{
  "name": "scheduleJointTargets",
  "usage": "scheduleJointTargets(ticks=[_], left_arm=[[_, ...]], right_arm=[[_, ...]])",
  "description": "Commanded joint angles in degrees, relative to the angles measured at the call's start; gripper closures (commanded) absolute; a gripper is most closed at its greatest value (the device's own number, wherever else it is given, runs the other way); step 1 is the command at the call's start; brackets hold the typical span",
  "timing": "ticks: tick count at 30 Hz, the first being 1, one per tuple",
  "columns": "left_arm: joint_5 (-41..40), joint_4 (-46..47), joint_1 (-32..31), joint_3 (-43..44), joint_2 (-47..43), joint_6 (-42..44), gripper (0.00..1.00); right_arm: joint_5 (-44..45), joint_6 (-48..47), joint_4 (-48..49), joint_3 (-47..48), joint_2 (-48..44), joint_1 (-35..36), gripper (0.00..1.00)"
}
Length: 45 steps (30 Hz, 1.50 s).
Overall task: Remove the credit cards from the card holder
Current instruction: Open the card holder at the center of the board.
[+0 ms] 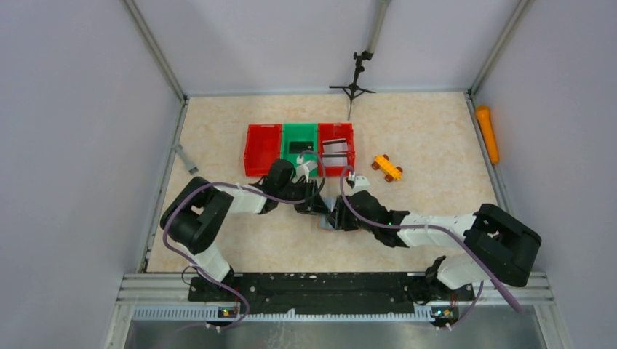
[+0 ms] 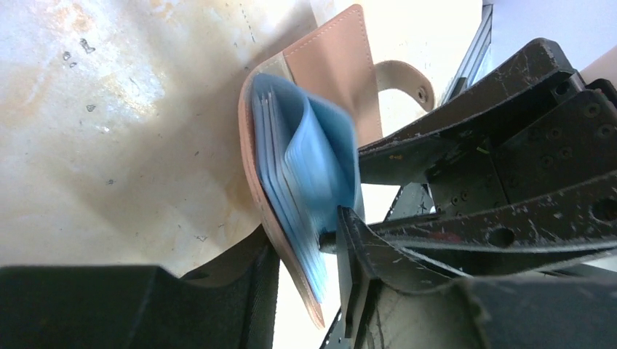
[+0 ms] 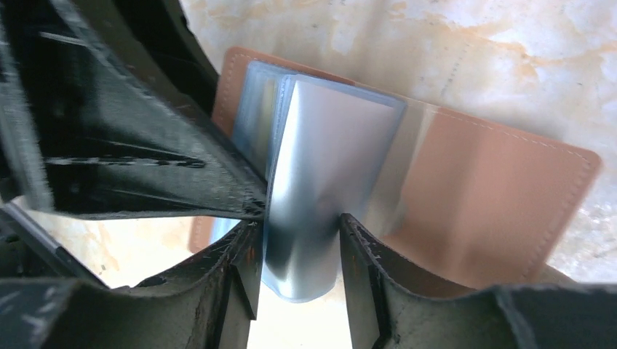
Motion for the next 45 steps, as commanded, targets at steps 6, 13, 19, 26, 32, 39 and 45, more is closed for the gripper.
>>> scheduleJointTargets(ticks=[6, 13, 19, 26, 32, 39, 45], left_arm=[[2.1, 0.8, -0.4, 2.1, -0.7, 0.6, 0.61], [1.2, -0.7, -0.3, 2.4, -0.5, 1.4, 0.78], [-2.6, -4.8, -0.3, 3.2, -1.2, 3.9, 0.90], [-2.9, -5.3, -0.3, 3.4, -1.2, 4.2, 0.91], [-2.7, -5.1, -0.3, 3.3, -1.4, 4.1, 0.91], [-2.0, -2.9, -0.3, 2.4, -2.0, 3.3, 0.92], [0.8, 1.4, -0.3, 1.4, -1.9, 1.0, 0.94]], right_arm=[[4.1, -0.2, -3.6, 0.4, -1.9, 0.3, 0.68], [9.8, 0.1, -11.4, 2.1, -2.5, 0.3, 0.67], [17.7, -0.4, -22.5, 4.6, -4.5, 0.3, 0.37], [25.8, -0.8, -37.1, 8.6, -8.8, 0.3, 0.19], [25.4, -1.6, -41.9, 11.3, -13.3, 0.3, 0.18], [7.1, -3.2, -21.2, 5.7, -20.2, 0.3, 0.36], [-0.1, -1.1, -12.3, 6.1, -15.1, 0.3, 0.56]])
